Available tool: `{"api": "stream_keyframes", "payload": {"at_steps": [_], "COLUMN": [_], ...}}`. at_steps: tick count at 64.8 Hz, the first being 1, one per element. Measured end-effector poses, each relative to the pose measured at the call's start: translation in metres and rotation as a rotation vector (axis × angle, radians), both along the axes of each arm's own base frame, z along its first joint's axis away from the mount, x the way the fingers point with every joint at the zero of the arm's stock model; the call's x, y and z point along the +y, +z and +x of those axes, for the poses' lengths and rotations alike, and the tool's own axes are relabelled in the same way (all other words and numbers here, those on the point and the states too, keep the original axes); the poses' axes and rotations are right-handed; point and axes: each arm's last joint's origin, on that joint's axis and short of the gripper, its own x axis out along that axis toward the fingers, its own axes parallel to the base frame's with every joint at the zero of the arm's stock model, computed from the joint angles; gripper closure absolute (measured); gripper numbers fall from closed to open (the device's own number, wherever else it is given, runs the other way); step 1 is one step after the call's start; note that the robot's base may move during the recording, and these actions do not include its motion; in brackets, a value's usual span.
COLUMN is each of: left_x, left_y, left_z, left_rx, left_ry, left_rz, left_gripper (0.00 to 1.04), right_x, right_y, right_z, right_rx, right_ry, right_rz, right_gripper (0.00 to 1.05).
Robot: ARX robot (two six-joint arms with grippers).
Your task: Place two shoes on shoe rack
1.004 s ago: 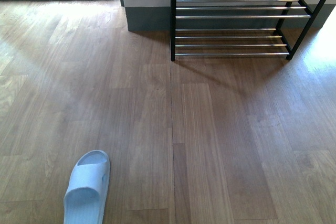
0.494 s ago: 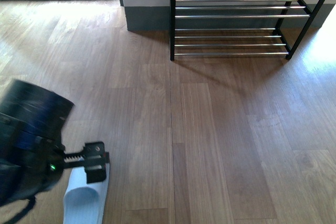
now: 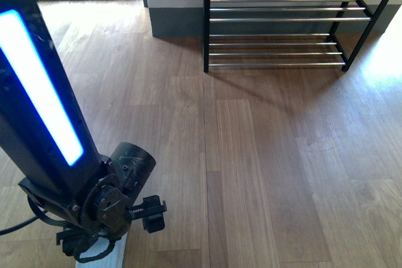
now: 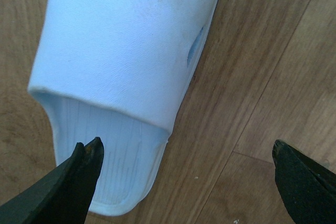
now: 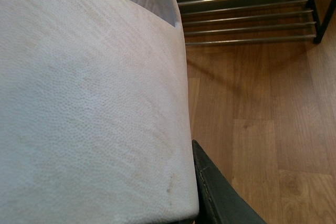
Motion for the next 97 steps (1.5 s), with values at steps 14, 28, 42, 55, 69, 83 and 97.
{"api": "stream_keyframes", "payload": {"at_steps": [14, 28, 42, 55, 69, 83, 97], "left_x": [0.004, 0.008, 0.004, 0.004, 0.02, 0.048, 0.069], "left_y": [-0.027, -0.038, -0.037, -0.033, 0.003, 0.11, 0.22], "left_z": [0.021, 0.028, 0.038, 0.044, 0.04, 0.04, -0.009], "left_rx": [-0.019, -0.026, -0.04, -0.058, -0.139, -0.387, -0.601], "left_ry": [0.048, 0.065, 0.07, 0.101, 0.113, 0.061, -0.101], "left_rz": [0.0, -0.001, -0.009, -0.054, -0.041, 0.029, 0.212], "left_gripper": [0.09, 0.41, 0.71, 0.94, 1.03, 1.03, 1.03], "right_x": [0.0, 0.0, 0.0, 0.0, 0.0, 0.0, 0.0], "right_y": [0.0, 0.0, 0.0, 0.0, 0.0, 0.0, 0.0], "right_z": [0.0, 0.0, 0.0, 0.0, 0.0, 0.0, 0.0], "right_rx": [0.0, 0.0, 0.0, 0.0, 0.0, 0.0, 0.0], "right_ry": [0.0, 0.0, 0.0, 0.0, 0.0, 0.0, 0.0], "right_rz": [0.0, 0.0, 0.0, 0.0, 0.0, 0.0, 0.0], "right_gripper": [1.03, 1.03, 1.03, 1.03, 1.03, 1.03, 1.03]}}
